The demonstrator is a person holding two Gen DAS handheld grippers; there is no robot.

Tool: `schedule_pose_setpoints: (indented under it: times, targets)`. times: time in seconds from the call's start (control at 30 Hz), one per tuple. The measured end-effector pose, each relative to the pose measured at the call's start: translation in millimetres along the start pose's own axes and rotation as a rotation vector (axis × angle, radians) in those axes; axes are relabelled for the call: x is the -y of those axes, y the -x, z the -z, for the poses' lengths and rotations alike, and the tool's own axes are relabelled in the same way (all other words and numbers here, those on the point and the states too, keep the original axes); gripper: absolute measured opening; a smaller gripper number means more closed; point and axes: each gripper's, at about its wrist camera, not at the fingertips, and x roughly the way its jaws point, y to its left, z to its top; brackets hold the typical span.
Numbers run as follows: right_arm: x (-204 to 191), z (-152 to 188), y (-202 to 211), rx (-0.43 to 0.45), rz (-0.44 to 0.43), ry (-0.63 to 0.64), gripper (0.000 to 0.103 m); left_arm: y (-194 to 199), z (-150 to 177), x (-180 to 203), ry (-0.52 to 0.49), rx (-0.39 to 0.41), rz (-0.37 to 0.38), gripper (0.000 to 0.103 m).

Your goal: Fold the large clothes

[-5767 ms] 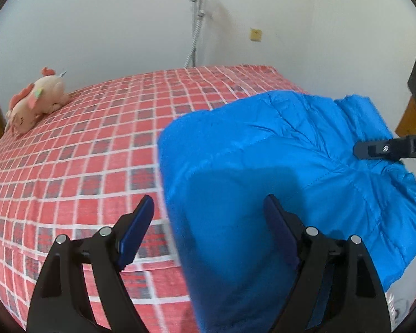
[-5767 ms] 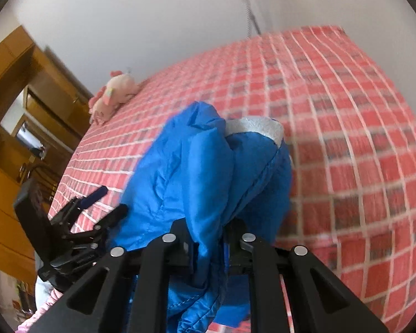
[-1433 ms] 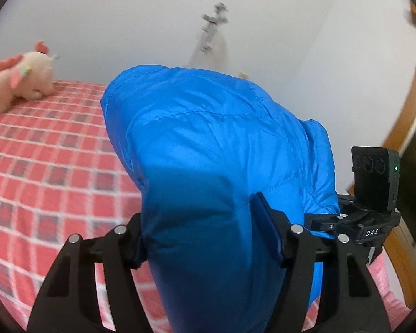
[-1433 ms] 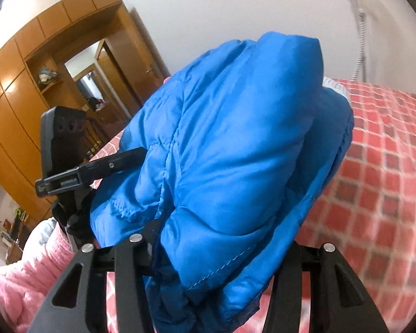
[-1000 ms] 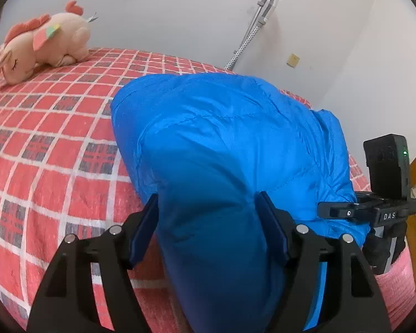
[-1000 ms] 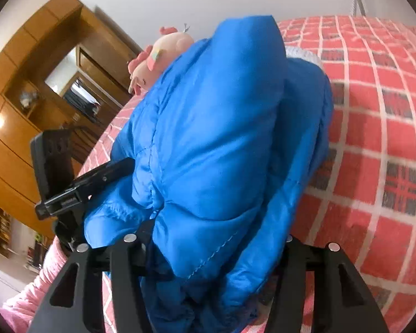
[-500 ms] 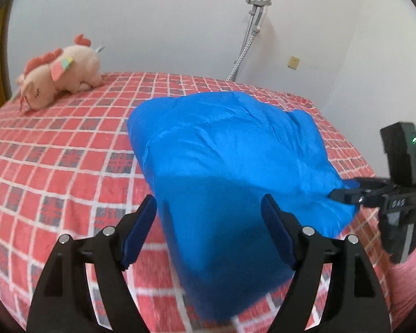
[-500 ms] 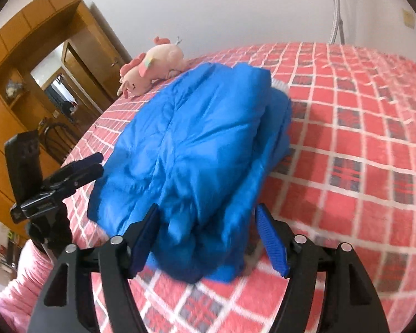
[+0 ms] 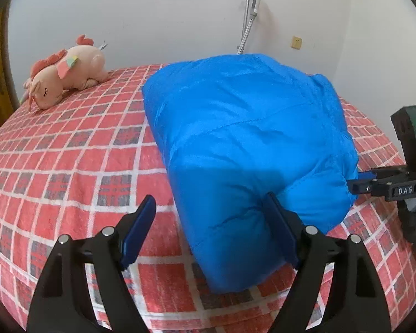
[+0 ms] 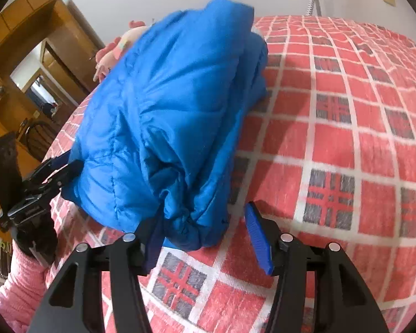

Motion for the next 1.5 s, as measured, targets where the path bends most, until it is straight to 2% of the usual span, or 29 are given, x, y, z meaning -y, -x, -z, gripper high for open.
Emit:
schedule_pose_setpoints:
  times: [0.17,0.2,0.27,0.33,0.4,0.5,0.63,0.7,0.8,1.13,1.5]
  targets:
    - [-2.6,-0.2,14.1,0.047,0.001,-0.017,0.056,5.1,-2.5,-0.9,0.041,-0.002,-0.012,0.079]
    - [-6.0,1.2,22.7,0.068,0.011,-0.014,0.059,8.8,-3.3,-1.2,0.051,-0.004,-0.015,0.079]
    - [-14.7,6.4,38.6,0.102,0.05,0.013,0.06,21.7,-2.3,-0.8,0.07,0.01,-0.03,0.084]
    - [-24.8,11.8,52.1,0.131,0.102,0.033,0.065,35.7,0.7,0.4,0.079,0.029,-0.066,0.088]
    - [-34.4,19.2,61.7,0.146,0.126,0.04,0.077,46.3,4.5,2.4,0.084,0.038,-0.087,0.09]
    - [-49.9,32.8,69.4,0.162,0.161,0.05,0.088,58.2,10.0,4.2,0.097,0.03,-0.117,0.092]
    - [-64.8,48.0,72.1,0.172,0.21,0.073,0.097,69.1,19.1,6.5,0.114,0.023,-0.149,0.097]
    - [-66.4,54.4,75.1,0.176,0.218,0.075,0.099,73.5,25.8,10.1,0.114,0.02,-0.194,0.098]
    - [-72.0,61.2,75.3,0.177,0.235,0.081,0.099,78.7,33.3,14.3,0.109,0.024,-0.228,0.098]
    - [-76.5,83.9,75.7,0.15,0.24,0.043,0.099,86.3,59.6,21.3,0.152,-0.025,-0.226,0.098]
    - [-84.5,101.4,94.0,0.192,0.231,0.038,0.099,116.4,74.4,32.7,0.145,0.021,-0.258,0.098]
